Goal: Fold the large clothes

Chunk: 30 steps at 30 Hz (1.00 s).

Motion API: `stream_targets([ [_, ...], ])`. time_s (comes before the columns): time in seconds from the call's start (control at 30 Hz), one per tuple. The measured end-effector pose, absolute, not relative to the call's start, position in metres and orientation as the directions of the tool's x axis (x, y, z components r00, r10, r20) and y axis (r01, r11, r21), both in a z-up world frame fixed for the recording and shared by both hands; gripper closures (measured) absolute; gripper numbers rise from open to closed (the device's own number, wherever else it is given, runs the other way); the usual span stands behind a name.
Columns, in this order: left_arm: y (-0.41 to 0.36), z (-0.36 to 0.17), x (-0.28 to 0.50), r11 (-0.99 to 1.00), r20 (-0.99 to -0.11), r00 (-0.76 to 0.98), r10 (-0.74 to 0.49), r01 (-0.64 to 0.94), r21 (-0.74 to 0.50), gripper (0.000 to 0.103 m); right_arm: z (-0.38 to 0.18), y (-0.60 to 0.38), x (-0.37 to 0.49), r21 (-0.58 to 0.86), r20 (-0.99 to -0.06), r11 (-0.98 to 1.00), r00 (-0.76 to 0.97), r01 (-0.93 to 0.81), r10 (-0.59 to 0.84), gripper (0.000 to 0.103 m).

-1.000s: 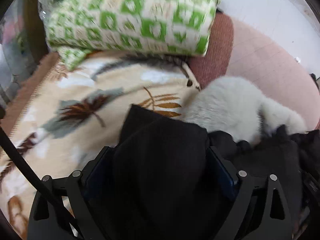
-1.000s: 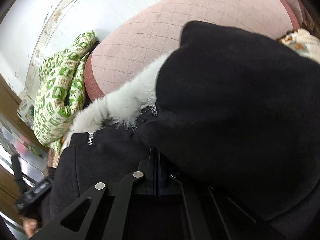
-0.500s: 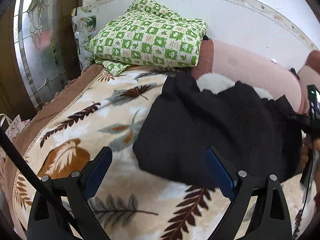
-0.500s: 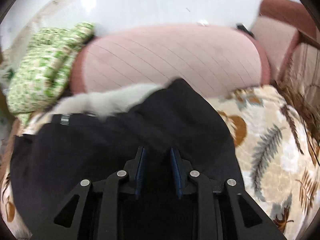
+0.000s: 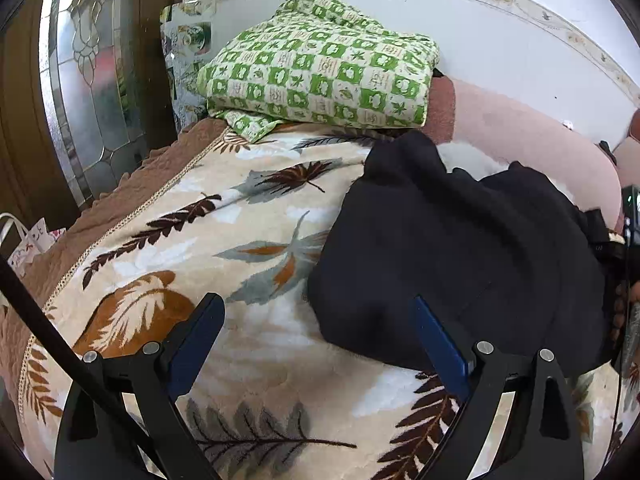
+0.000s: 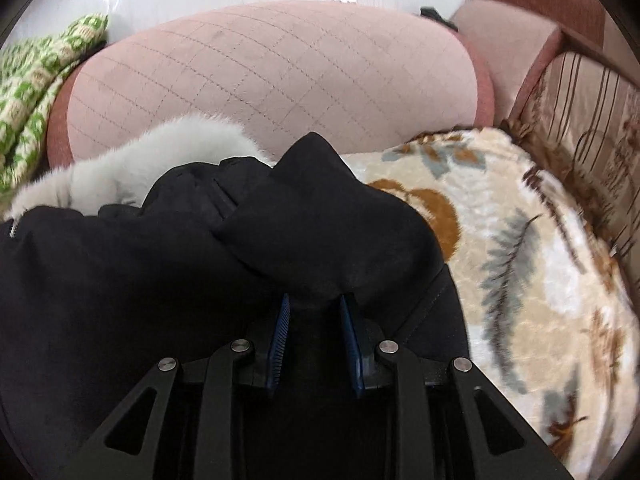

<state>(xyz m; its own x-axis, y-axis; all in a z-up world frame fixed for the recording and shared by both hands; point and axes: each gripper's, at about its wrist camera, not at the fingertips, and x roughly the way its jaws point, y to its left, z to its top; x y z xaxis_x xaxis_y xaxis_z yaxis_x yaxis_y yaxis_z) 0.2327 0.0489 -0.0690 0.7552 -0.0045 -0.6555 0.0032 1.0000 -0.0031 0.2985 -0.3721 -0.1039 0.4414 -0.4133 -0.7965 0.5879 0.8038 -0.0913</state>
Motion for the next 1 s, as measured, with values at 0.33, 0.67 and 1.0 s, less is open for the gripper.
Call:
stream_targets([
  [0.33,0.060,-0.063,0.232,0.999,-0.672,0.741,-0.024,-0.004,-0.041,0.009,-0.050,-0.359,0.176,0.160,-0.746,0.804,0.604,0.572,-0.280,0.044],
  [0.67,0.103,-0.095,0.271,0.895,-0.710,0.592,-0.382,0.046,-0.443,0.009,-0.112,-0.392,0.089,0.531,-0.687,0.660,0.726,0.531,-0.031,0.015],
  [1.0,0.114,-0.155,0.312,0.612,-0.548,0.460,-0.699,-0.013,-0.791,0.009,-0.155,-0.387,0.137,0.721,-0.615,0.552,0.755,0.420,0.229,0.011],
])
